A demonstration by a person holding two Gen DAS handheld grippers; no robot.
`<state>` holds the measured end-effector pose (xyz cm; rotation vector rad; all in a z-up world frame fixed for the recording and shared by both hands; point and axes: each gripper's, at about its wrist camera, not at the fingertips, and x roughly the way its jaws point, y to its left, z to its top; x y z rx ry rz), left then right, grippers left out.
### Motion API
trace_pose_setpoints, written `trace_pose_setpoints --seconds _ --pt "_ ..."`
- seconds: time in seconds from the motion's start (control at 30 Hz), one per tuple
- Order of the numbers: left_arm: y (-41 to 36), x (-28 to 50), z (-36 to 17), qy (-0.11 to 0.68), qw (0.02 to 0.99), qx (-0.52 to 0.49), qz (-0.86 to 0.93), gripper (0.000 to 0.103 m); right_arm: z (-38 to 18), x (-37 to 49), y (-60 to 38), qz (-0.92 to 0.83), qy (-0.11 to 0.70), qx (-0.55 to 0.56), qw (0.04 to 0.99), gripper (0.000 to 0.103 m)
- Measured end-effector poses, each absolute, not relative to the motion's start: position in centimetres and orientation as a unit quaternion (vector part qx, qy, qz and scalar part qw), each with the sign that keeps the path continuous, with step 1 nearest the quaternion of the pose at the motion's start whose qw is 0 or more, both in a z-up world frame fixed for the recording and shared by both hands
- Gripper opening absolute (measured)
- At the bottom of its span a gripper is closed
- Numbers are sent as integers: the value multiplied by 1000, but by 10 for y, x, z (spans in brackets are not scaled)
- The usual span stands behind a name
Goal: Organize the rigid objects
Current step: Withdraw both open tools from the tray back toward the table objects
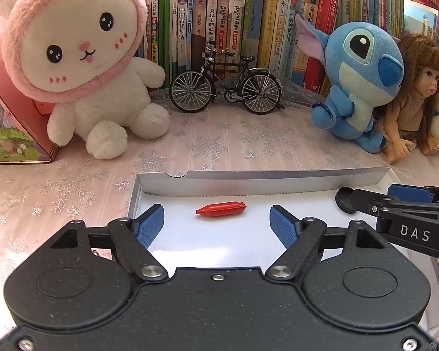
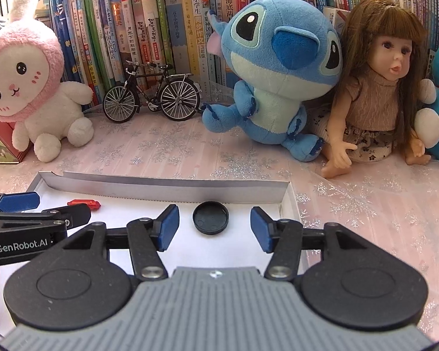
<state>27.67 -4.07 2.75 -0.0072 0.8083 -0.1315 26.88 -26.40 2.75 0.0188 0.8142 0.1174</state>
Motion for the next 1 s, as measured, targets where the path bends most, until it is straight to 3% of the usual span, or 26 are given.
trace_pose_setpoints --seconds 0.3,1.0 --pt "-28 236 48 361 930 -8 -69 82 55 232 -264 77 351 -13 933 86" --pt "-23 122 63 312 943 26 -114 84 73 133 -274 106 282 -8 954 97"
